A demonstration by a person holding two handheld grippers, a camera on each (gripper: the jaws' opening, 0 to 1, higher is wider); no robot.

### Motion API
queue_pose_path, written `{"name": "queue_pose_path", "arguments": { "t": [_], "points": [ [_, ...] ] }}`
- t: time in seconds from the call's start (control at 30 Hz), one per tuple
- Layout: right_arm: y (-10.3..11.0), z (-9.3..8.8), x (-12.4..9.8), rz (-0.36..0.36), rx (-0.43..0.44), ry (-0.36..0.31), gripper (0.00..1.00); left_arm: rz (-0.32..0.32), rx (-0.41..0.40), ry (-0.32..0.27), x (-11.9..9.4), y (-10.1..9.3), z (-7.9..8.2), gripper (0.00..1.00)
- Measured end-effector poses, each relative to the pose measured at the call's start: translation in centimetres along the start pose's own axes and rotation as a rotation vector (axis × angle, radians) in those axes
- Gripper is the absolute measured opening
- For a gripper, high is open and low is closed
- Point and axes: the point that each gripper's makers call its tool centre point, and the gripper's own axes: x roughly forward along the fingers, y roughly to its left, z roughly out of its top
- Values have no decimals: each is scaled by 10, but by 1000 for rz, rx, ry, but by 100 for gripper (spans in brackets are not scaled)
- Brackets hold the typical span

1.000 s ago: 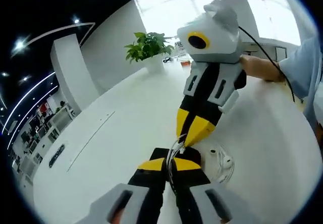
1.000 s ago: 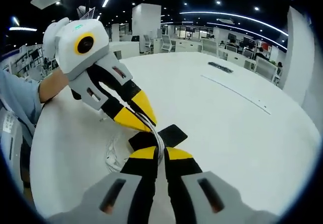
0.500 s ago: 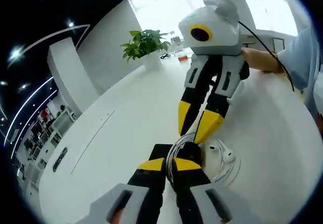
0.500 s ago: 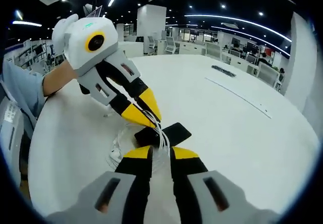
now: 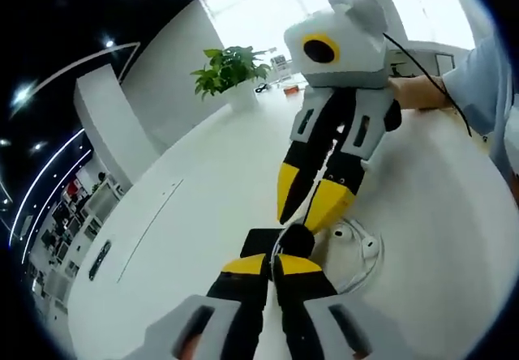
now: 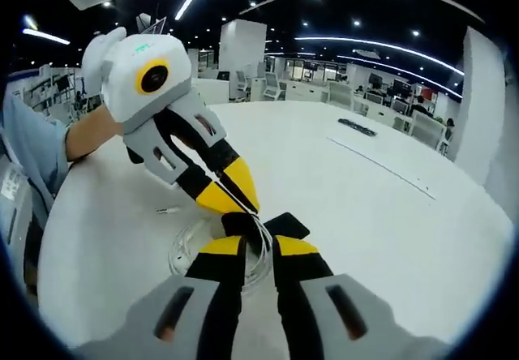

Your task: Peel open the Velcro strap on the desktop, arrange the wired earphones neatly onto it, and close the Velcro strap to secure them.

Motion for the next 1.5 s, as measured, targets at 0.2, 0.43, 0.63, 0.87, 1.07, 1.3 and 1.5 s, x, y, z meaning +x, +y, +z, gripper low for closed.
{"name": "queue_pose_path", "arguments": {
  "t": [0.2, 0.43, 0.63, 0.87, 1.07, 1.3, 1.5],
  "points": [
    [-6, 11, -4, 9, 75, -83, 14, -9, 2, 6, -1, -1, -2, 8],
    [-11, 13, 5, 22, 147, -122, 12, -27, 11, 31, -5, -7, -7, 8],
    [-7, 12, 11, 71, 196, -115, 11, -43, -15, 27, -15, -19, -10, 8],
    [-11, 21, 16, 90, 228, -130, 10, -88, -28, 16, -20, -36, -6, 9],
    [-14, 19, 21, 100, 225, -114, 9, -115, -17, 1, -19, -47, -2, 9],
    [-22, 14, 25, 76, 144, -87, 5, -143, -27, -7, -22, -52, -1, 8],
    [-23, 14, 27, 70, 74, -76, 5, -155, -17, -8, -25, -57, 1, 8]
  ]
}}
